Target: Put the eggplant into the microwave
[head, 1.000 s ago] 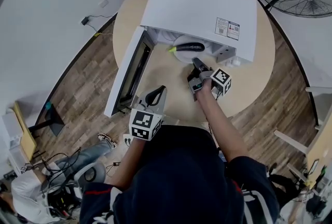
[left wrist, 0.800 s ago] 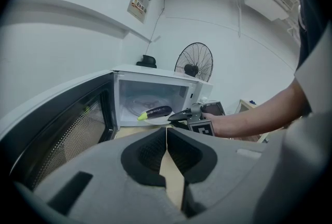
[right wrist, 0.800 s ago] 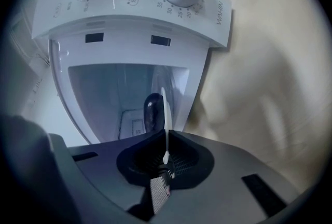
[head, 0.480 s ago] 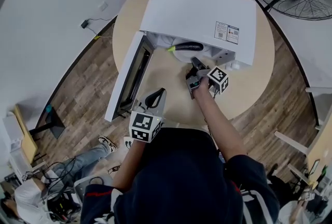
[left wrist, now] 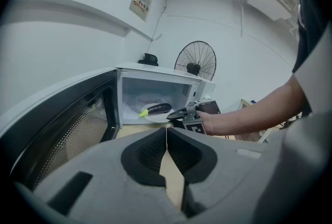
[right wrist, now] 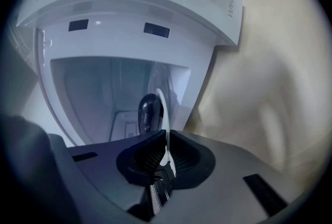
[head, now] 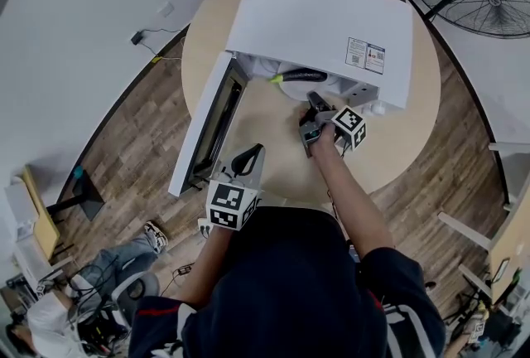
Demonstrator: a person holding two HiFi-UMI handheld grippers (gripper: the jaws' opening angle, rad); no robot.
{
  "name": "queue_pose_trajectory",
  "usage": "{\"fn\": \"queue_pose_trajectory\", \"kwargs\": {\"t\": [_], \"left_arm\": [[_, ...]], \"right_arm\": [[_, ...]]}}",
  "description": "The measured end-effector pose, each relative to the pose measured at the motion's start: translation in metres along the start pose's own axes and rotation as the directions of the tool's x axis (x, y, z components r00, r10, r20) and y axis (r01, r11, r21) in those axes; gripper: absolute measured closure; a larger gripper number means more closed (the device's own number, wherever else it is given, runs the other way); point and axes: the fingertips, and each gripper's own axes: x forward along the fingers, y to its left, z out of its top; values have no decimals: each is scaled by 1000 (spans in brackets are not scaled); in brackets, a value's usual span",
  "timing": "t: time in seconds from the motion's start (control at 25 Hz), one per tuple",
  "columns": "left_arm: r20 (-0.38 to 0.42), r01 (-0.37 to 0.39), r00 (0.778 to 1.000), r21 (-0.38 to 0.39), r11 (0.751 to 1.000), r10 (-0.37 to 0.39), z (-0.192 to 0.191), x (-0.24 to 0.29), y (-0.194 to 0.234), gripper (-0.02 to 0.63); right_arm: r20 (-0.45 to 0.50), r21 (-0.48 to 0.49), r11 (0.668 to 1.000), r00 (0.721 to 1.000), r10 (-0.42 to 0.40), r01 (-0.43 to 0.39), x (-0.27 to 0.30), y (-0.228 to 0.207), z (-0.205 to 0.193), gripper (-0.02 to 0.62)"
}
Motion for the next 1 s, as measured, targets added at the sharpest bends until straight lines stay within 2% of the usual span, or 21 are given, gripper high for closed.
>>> {"fn": "queue_pose_trajectory", "kwargs": {"t": [0.36, 0.52, 0.84, 1.0], "left_arm": [[-3, 0, 1000, 3, 1000, 0, -1, 0, -4, 586], [0, 2, 1000, 5, 1000, -2, -1, -1, -8, 586], [19, 6, 1000, 7, 1000, -6, 3, 0, -15, 586], [23, -4, 1000, 5, 1000, 4, 3, 1, -15, 586]], "right_arm": [[-8, -28, 1000, 1000, -4, 3, -2, -1, 1, 571], [-33, -119, 992, 999, -35, 31, -7, -2, 0, 552], [-58, -227, 974, 998, -29, 15, -25, 4, 0, 545], [-63, -319, 947, 997, -45, 23, -36, 3, -2, 545]]}}
